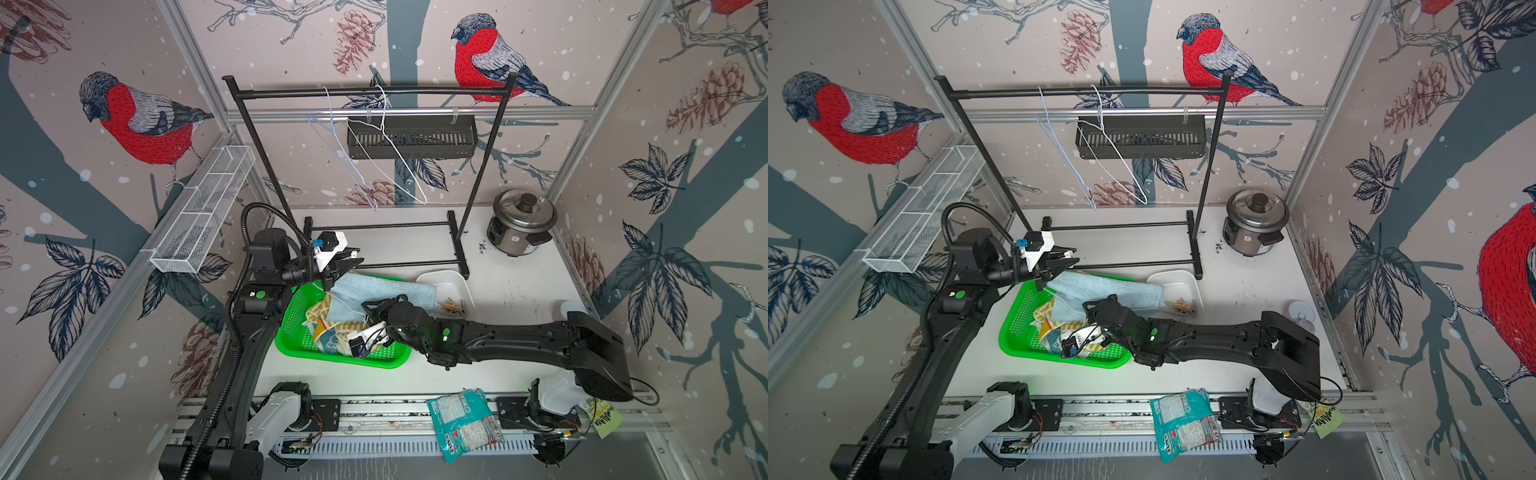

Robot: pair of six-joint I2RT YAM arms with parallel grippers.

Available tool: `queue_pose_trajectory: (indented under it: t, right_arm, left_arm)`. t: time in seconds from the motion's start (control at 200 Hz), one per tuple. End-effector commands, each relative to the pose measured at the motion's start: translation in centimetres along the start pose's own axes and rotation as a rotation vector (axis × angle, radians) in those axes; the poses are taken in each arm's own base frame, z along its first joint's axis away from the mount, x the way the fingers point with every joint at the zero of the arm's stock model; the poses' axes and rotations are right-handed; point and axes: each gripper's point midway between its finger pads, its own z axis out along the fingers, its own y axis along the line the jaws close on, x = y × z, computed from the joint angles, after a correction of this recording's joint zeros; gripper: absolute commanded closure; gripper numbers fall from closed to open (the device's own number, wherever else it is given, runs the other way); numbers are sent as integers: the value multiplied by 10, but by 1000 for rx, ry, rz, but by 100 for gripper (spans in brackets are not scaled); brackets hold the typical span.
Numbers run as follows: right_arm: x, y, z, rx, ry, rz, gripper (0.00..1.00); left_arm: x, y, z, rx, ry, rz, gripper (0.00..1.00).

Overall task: Remove the clothespins securing towels to the hanger
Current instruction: Place the hanger in the basket.

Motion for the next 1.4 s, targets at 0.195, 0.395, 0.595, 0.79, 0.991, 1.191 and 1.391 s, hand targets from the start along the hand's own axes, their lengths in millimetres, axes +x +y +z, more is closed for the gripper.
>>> queue_pose_trajectory:
  t: [0.195, 0.395, 0.595, 0.79, 0.991, 1.191, 1.391]
  right_arm:
    - [-3, 39, -31, -273, -26, 149, 0]
    - [-2, 37, -53, -316, -9, 201, 1]
    - [-4, -15, -85, -230, -75, 436, 1]
    - [17, -96, -114, 67, -190, 769, 1]
    - [31, -134, -122, 380, -274, 900, 5]
    - [8, -156, -91, 407, -365, 1003, 5]
    - [-21, -163, -54, 336, -387, 1033, 11]
  left_arm:
    - [-3, 9, 3, -10, -25, -29, 93]
    - [-8, 10, 2, -19, -37, -31, 96]
    - [-12, 19, -2, -93, -59, -168, 100]
    - [-20, 45, -11, -257, -173, -506, 100]
    - [-12, 67, -29, -452, -320, -904, 100]
    - [-14, 64, -41, -538, -494, -1071, 100]
    - [-20, 59, -42, -567, -474, -1053, 100]
